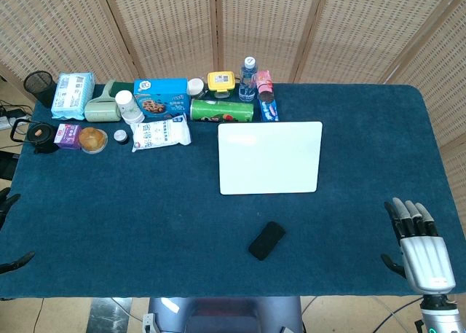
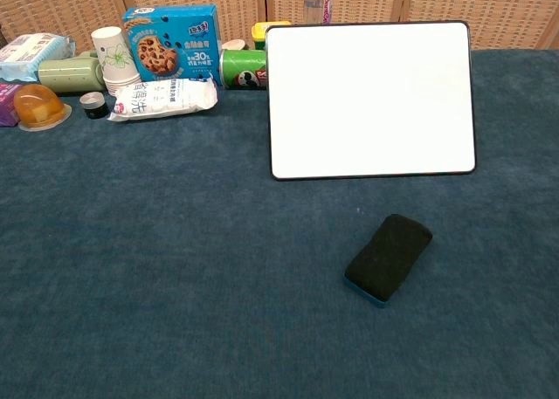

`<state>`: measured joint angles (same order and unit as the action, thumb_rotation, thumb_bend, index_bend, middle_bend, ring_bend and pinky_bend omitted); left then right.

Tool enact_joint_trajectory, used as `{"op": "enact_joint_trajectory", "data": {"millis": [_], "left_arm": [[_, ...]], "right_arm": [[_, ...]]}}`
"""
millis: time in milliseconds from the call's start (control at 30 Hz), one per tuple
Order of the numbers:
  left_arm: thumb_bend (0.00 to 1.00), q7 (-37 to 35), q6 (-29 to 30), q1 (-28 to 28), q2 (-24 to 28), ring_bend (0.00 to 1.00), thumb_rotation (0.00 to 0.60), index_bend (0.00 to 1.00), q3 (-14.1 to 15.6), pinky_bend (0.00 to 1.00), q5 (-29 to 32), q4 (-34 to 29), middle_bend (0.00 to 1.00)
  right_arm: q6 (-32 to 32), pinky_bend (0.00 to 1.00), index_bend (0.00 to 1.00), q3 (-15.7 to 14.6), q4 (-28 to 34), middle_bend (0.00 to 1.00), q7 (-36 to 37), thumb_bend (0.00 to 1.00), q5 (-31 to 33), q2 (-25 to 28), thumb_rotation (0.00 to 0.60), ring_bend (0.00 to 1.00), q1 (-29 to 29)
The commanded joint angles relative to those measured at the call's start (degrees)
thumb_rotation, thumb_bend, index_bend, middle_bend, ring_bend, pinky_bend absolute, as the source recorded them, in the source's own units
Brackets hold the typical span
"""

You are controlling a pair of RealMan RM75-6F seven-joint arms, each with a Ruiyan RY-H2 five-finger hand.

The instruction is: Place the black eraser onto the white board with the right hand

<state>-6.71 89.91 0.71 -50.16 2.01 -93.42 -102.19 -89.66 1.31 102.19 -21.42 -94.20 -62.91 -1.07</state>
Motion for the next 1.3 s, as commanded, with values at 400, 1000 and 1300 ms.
{"op": "enact_joint_trajectory", "data": {"millis": [400,1000,1300], "left_arm": [[0.05,-0.9,-0.6,0.1,0.4,0.00,0.600,0.00,0.0,0.00,0.5,-0.3,0.00],[0.05,-0.1,-4.1,1.4,1.2,0.00,0.600,0.00,-0.1,0.00,2.4,-1.9,0.00],[0.05,-2.0,-4.2,1.4,1.7,0.00,0.600,0.00,0.1,0.00,2.2,-1.4,0.00]], "right_arm": [[6.9,0.16,0.11,-1.9,-1.8,0.13,8.6,0.00,-3.9,-0.8,0.600,0.12,-4.4],[29.6,0.23,0.16,-1.4,-10.5,0.17,10.6,0.00,-11.3,-14.4,0.600,0.16,-23.9],[32.8,0.26,0.19,-1.1,-13.7,0.19,8.4,0.00,-9.5,-18.4,0.600,0.18,-27.6]]}}
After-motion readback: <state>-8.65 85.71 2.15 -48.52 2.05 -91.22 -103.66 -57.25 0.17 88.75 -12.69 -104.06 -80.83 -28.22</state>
